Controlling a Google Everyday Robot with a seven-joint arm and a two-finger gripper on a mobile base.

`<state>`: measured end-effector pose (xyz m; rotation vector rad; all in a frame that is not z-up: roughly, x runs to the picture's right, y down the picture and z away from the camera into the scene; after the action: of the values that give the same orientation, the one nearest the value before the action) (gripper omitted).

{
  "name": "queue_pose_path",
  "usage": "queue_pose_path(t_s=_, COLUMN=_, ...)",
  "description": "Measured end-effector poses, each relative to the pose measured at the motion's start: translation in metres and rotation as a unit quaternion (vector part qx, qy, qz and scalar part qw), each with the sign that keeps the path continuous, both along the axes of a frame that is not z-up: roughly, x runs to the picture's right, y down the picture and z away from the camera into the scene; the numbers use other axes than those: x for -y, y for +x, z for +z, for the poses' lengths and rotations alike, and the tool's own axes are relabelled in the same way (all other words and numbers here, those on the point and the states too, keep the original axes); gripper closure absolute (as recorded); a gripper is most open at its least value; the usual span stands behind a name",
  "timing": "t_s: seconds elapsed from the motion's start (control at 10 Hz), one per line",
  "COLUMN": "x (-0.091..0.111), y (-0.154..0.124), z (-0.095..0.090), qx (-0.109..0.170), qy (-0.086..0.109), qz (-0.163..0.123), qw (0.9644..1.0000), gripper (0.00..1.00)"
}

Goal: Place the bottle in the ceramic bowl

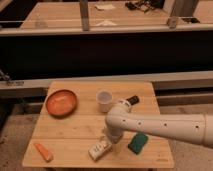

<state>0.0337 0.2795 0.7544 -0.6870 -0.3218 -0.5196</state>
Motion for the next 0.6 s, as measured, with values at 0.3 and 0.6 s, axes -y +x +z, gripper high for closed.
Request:
queue_pose_path(t_s=0.3, x=-0.0063, y=-0.0043, z=0.0034, qx=0.004, qy=-0.001, qz=-0.009, qw=1.0, gripper=0.31)
queue_pose_path(t_s=0.6, x=-0.0103, y=-0.007, z=0.0044, qx=0.005, qy=-0.001, qz=-0.015, qw=0.9999, gripper=0.35)
